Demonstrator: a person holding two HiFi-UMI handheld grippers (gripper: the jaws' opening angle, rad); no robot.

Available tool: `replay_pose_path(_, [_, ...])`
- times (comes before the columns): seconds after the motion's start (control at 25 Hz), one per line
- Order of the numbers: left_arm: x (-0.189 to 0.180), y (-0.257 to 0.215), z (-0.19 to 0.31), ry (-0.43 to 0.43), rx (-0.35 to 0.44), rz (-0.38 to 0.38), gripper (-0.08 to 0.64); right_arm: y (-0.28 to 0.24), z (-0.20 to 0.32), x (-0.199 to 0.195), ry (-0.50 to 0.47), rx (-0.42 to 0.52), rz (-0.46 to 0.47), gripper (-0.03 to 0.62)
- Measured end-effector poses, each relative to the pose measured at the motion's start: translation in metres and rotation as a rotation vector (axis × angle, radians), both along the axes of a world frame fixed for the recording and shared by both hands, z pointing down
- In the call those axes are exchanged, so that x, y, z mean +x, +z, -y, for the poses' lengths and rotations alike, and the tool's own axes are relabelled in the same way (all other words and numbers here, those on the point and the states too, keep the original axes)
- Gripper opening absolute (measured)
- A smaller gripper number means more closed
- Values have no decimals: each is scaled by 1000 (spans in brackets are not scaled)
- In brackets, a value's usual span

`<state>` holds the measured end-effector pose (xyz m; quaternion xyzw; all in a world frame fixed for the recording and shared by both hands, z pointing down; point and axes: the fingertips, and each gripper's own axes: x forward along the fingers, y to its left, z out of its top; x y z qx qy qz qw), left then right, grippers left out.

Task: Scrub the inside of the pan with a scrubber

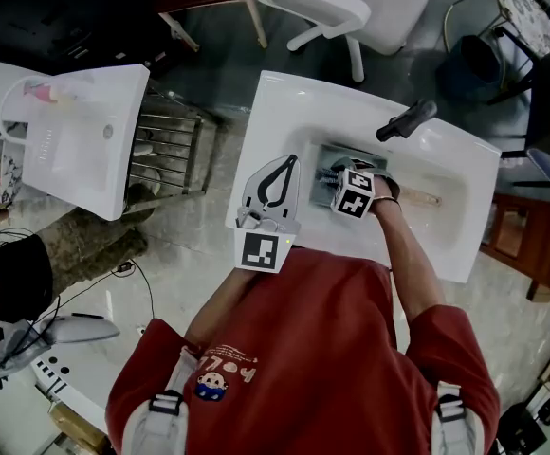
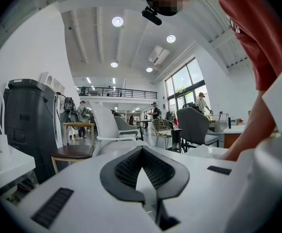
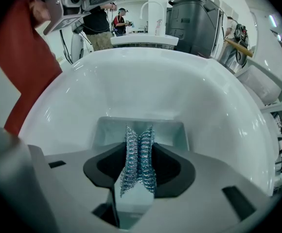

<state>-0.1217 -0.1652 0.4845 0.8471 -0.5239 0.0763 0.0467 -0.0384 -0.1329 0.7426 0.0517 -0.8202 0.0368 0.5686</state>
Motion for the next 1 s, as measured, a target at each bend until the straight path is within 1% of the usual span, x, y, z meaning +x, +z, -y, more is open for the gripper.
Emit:
replay_pose_path(0.24, [-1,0,1,-5,9,8,8,4,19,3,-5,163,-35,173])
replay_pose_path(0.44, [-1,0,2,-4,5,2,8,7,39,5,30,293,-50,169])
replay_pose_path(0.52, [1,1,1,-2,6,0,8,8,46,7,33,330,-62,167])
replay_pose_path(0.8, [3,2,2,8,8,1,8,10,49,7,46,349,-77,167])
replay_pose_path(0.92, [3,1,2,11,8,-1,8,9,50,8,65,327,-62,167])
replay_pose_path(1.0, [2,0,2,12,14,-3,8,5,51,10,101,295,-43,167])
